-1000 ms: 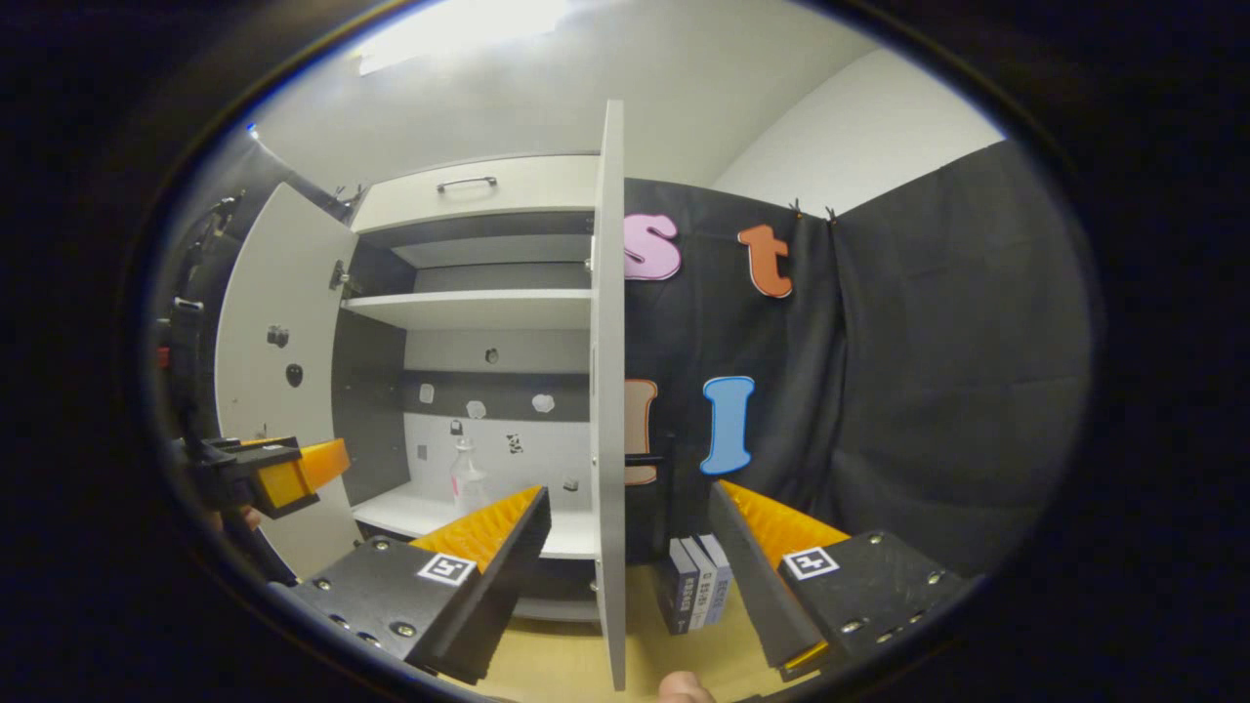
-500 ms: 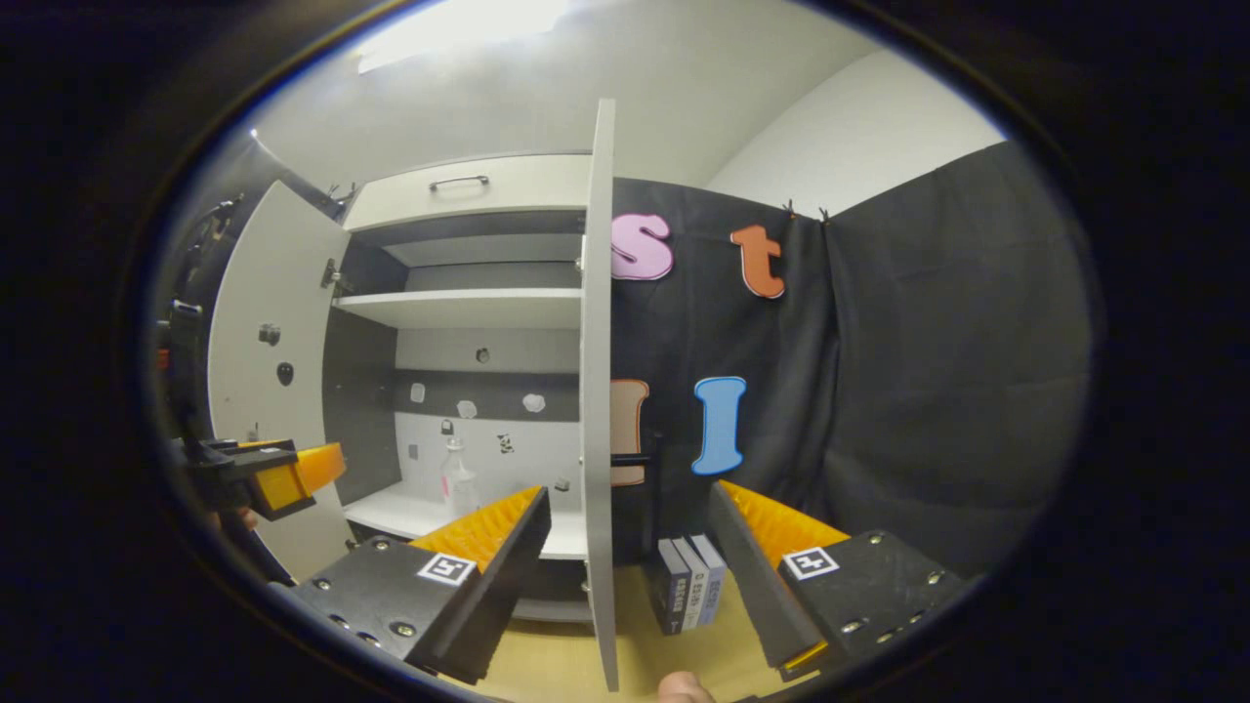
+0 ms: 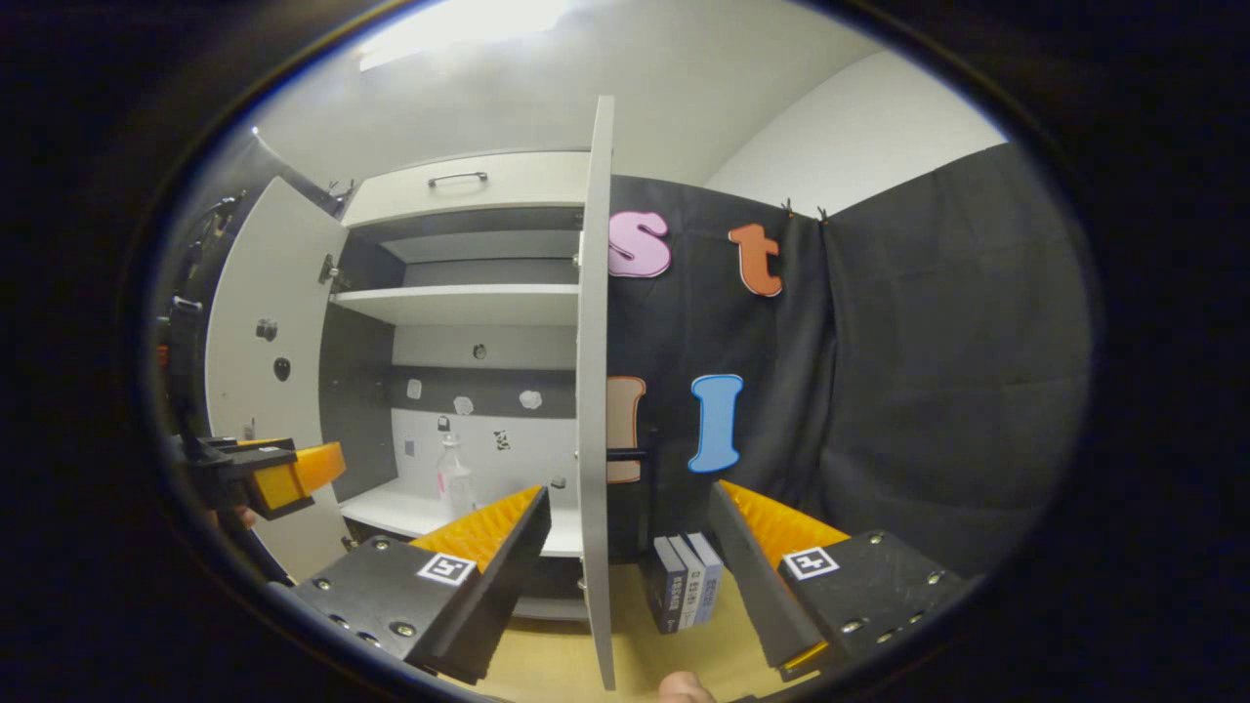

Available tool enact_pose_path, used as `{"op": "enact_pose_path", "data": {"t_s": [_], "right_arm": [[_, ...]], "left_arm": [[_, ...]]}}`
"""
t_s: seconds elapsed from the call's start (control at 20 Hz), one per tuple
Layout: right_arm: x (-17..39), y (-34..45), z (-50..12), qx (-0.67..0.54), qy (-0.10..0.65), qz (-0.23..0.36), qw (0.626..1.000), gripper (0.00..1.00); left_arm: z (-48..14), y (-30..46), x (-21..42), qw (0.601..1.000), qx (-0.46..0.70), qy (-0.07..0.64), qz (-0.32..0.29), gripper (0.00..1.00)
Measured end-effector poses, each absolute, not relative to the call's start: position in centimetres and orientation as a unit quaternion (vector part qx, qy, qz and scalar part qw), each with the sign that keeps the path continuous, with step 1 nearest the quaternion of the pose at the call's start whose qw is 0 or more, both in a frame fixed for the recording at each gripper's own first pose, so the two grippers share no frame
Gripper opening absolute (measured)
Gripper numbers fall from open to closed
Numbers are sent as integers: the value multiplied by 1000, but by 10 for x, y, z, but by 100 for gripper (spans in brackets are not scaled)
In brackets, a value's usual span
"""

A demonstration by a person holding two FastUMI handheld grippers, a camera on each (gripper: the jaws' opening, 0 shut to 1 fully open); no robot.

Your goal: Grasp the bottle in the cabinet with the left hand and place it on the coaster, then close the right door with the right hand and the left door with the left hand.

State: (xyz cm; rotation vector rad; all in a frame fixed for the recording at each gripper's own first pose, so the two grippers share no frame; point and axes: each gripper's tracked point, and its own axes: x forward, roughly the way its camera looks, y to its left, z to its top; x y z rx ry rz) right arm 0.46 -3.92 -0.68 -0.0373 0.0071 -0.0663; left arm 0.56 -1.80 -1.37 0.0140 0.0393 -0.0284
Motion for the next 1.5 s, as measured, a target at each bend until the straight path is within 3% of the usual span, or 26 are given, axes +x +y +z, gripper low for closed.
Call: {"op": "enact_pose_path", "data": {"t_s": [0.3, 0.9, 1.5], "right_arm": [[-2, -49, -7, -23, 7, -44, 999, 99], [-18, -131, -2, -54, -4, -176, 983, 99], [-19, -152, -13, -79, 7, -219, 972, 99]], "left_arm": [[-28, -28, 61, 999, 24, 28, -37, 96], [-72, -43, 201, 996, 62, 53, -40, 96], [-107, -44, 265, 995, 34, 93, -20, 96]]}}
